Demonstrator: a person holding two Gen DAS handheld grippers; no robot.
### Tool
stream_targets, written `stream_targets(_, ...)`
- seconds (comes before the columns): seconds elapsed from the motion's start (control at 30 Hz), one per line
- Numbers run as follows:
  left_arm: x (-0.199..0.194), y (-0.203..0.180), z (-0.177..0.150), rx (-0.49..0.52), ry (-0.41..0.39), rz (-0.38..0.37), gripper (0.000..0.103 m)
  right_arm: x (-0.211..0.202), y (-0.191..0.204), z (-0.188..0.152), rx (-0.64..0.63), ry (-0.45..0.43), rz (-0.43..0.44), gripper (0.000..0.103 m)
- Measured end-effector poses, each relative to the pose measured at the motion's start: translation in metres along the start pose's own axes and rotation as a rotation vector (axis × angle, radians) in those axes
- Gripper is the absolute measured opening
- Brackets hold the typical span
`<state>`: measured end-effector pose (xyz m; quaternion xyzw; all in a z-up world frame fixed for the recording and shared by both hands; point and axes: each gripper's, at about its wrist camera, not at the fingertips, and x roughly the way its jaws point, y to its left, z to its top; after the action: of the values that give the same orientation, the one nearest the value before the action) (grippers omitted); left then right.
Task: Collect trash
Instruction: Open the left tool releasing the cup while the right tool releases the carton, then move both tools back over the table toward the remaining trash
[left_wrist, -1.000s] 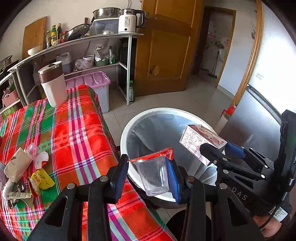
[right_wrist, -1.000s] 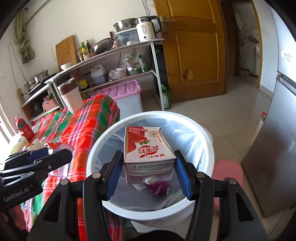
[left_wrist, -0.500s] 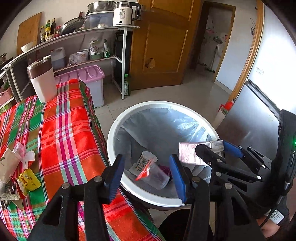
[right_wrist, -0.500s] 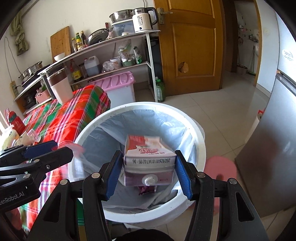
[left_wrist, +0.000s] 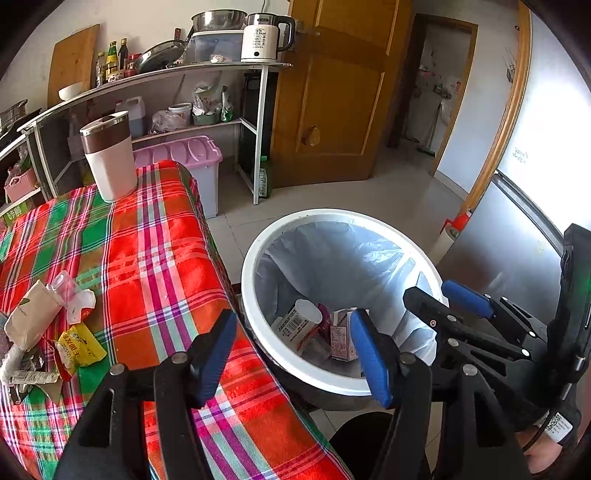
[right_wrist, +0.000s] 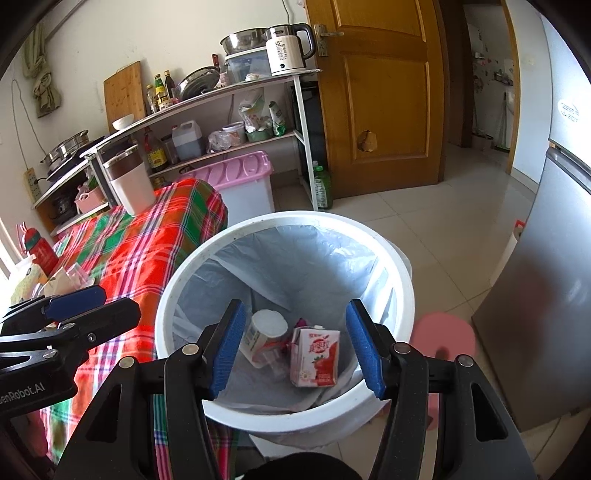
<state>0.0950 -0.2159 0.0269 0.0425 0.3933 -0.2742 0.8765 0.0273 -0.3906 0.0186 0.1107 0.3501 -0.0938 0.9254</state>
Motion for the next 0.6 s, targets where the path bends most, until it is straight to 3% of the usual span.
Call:
stream_targets(0.43,-0.042,0.035,-0.015,-0.062,-0.066,0.028,0.068,-0.019,0.039,-0.003,-0.039,-0.036,0.064,0.057)
stream_targets(0.6,-0.055,0.059,-0.027,-0.094,-0.084,0.071,0.068,-0.022,0.06,-0.005,-0.064,-0.042,0.1,0.057)
